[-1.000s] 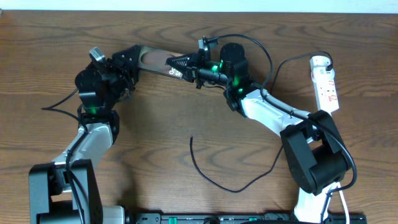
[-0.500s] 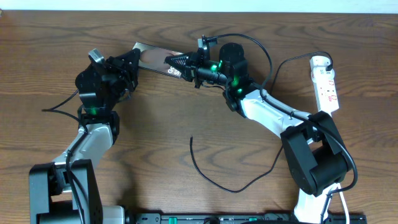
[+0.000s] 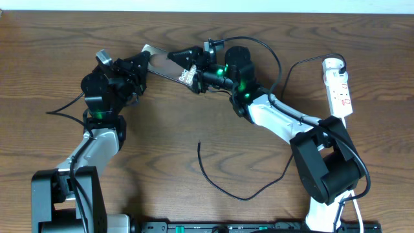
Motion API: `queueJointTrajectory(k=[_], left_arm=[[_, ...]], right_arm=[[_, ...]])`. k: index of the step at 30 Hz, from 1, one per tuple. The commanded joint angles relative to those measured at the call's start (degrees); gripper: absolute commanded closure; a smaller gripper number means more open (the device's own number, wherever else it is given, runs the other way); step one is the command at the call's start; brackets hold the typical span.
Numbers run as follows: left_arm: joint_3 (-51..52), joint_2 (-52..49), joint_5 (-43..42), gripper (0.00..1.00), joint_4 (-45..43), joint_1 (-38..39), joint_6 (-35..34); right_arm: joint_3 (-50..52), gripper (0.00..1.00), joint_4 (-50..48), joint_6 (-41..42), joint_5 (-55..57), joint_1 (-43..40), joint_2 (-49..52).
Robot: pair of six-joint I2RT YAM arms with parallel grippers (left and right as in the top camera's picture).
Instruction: Plug charger to phone and switch on socket
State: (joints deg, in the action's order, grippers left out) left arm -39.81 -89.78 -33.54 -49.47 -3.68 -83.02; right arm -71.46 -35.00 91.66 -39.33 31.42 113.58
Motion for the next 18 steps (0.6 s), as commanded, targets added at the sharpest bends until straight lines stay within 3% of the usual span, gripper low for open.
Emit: queueJointTrajectory(k=[1, 10, 18], left_arm=[[-0.90, 1.07, -0.50, 0.93, -0.81, -0.02, 0.66], [-0.90, 1.05, -2.32, 0.93, -0.74, -6.32, 0.83], [-0.90, 1.07, -11.67, 0.93, -0.76, -17.42, -0.96]], right_arm=[[-0.68, 0.01, -0.35, -1.79, 1.07, 0.13, -0.42], [-0.68, 0.01, -0.31, -6.88, -0.04, -1.68, -0.42], [-0.68, 0.01, 2.62, -16.63, -0.76, -3.69, -0.42]])
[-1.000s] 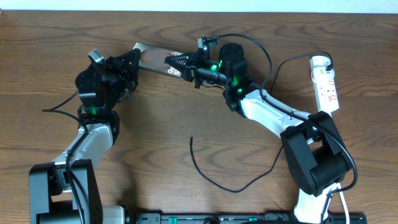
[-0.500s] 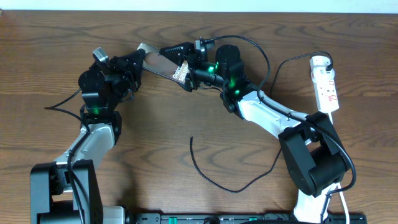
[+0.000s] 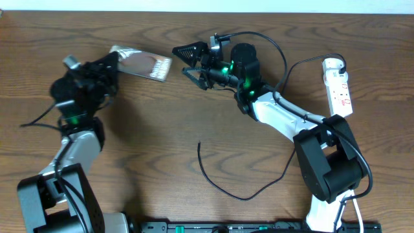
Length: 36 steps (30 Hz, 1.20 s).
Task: Plug charger to phone and switch on socket
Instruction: 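Open the right gripper and move it toward the black cable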
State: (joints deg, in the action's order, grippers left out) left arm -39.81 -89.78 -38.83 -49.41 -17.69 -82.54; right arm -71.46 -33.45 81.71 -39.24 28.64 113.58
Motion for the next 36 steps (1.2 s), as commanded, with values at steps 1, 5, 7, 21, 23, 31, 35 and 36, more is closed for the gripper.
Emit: queueJointTrajectory(k=[1, 5, 7, 21, 23, 31, 35, 36], left_arm=[[-0.90, 1.07, -8.17, 0.93, -0.83, -4.70, -2.34], [-0.92, 1.07, -15.06, 0.93, -0.85, -9.40, -4.63], [-0.92, 1.07, -18.03, 0.93, -0.87, -11.26, -4.61], [-0.92, 1.05, -28.44, 0.93, -0.87, -13.09, -0.42], [-0.92, 1.05, -29.81, 0.93, -0.87, -13.09, 0.68], [-0.92, 1.07, -33.90, 0.93, -0.87, -13.09, 3.63], [-0.92, 1.05, -35.58, 0.93, -0.85, -13.09, 6.60], [-0.92, 1.07, -36.04, 0.93, -0.85, -13.09, 6.99]], right_arm=[[-0.68, 0.01, 1.73, -8.39, -1.25, -1.20, -0.42], [-0.96, 0.01, 6.10, -14.29, -2.01, -2.51, -0.42], [-2.05, 0.01, 9.97, -17.84, -2.54, -3.41, -0.42], [-32.33, 0.01, 76.19, -52.89, 16.72, -5.92, -0.42], [-35.21, 0.01, 82.90, -55.39, 21.29, -5.92, -0.42], [-36.06, 0.01, 95.10, -56.98, 33.07, -4.94, -0.39], [-36.00, 0.01, 97.18, -57.22, 36.20, -3.74, -0.39], [-36.00, 0.01, 97.55, -57.79, 36.35, -3.41, -0.39]])
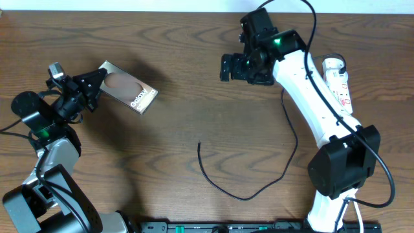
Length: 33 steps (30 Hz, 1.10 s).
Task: Plug charger to phone and switch on socket
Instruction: 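Open the right gripper and move it toward the black cable, then lower the right gripper and grasp the cable's connector end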
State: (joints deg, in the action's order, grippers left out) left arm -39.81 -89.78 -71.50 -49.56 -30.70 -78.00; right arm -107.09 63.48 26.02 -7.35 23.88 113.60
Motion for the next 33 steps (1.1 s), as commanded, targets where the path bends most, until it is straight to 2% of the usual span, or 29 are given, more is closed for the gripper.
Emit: queueJointTrajectory(k=[1, 8, 15, 22, 33], left_arm=[[-0.92, 1.05, -3.78, 0.93, -0.72, -0.09, 2.64], [-0.92, 1.05, -8.74, 0.93, -0.72, -0.09, 8.20], [-0.92, 1.05, -10.29, 0.93, -0.74, -1.25, 10.47], [-0.92, 1.05, -6.45, 0.93, -0.70, -6.78, 9.97], [-0.92, 1.05, -7.37, 0.93, -0.66, -17.18, 8.68]], right_arm=[[-0.37, 0.01, 0.94, -2.75, 4.42, 1.66, -0.42], [1.42, 0.01, 5.16, -3.39, 5.86, 4.17, -0.39], [10.82, 0.01, 4.37, -2.80, 5.95, 9.38, -0.39], [19.69, 0.01, 1.66, 2.38, 5.29, 16.09, -0.39], [20.33, 0.09, -0.87, 15.76, 4.66, 26.21, -0.37]])
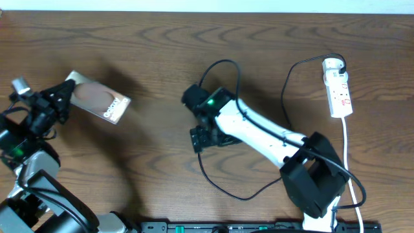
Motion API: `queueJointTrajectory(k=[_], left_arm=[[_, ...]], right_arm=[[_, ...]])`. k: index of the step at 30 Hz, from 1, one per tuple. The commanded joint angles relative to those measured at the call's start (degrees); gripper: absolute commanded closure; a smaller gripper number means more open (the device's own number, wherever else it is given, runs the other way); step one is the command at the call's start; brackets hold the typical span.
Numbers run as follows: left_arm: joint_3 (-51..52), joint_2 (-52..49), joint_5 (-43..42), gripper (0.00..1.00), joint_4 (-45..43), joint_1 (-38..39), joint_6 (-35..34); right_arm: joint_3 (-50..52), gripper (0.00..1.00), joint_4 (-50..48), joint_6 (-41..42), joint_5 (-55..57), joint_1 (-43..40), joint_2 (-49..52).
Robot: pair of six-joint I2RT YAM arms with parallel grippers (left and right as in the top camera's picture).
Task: Plug charger to phone and switch on socket
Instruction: 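Lower the right gripper and grasp the cable's connector end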
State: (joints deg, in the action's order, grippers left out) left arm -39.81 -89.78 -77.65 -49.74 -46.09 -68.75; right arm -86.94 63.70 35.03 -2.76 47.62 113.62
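The phone (98, 101), its brown back with a silver end facing up, hangs tilted above the table at the far left. My left gripper (63, 96) is shut on its left end. The black charger cable (228, 191) curves across the near middle of the table. Its free end is hidden under my right gripper (207, 140), which points down at the table there, its fingers apart, and I see nothing held between them. The white socket strip (339, 88) lies at the far right with a black plug (332, 63) in its top end.
A white lead (352, 194) runs from the socket strip down the right side toward the table's near edge. The right arm's own black wire (218, 65) loops up above its wrist. Bare wood lies between the phone and the right gripper.
My right gripper has moved from the far right-centre, near the socket strip, down to the cable's free end at the middle. The left gripper has carried the phone further left.
At first both grippers met at the phone in the far middle. Then the left gripper held the phone alone and had drawn left, the right one apart from it. Later the right gripper stood high near the strip; now it is low over the cable's end.
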Motion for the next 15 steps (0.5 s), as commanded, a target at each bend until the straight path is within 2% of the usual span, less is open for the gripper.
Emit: queueJointTrajectory(k=[1, 7, 10, 15], left_arm=[[-0.92, 1.05, -1.68, 0.93, -0.46, -2.32, -0.57], [-0.90, 1.05, -3.32, 0.93, -0.04, -3.63, -0.52], [-0.90, 1.07, -3.67, 0.93, -0.04, -3.63, -0.52], [-0.90, 1.05, -3.82, 0.93, -0.04, -3.63, -0.52]], right_arm=[[0.37, 0.11, -2.12, 8.70, 0.07, 3.21, -0.39], [2.91, 0.21, -7.61, 15.98, 1.68, 5.35, -0.04], [3.43, 0.37, -7.78, 18.51, 2.93, 5.07, 0.31], [3.52, 0.40, -7.78, 19.41, 3.96, 4.94, 1.60]])
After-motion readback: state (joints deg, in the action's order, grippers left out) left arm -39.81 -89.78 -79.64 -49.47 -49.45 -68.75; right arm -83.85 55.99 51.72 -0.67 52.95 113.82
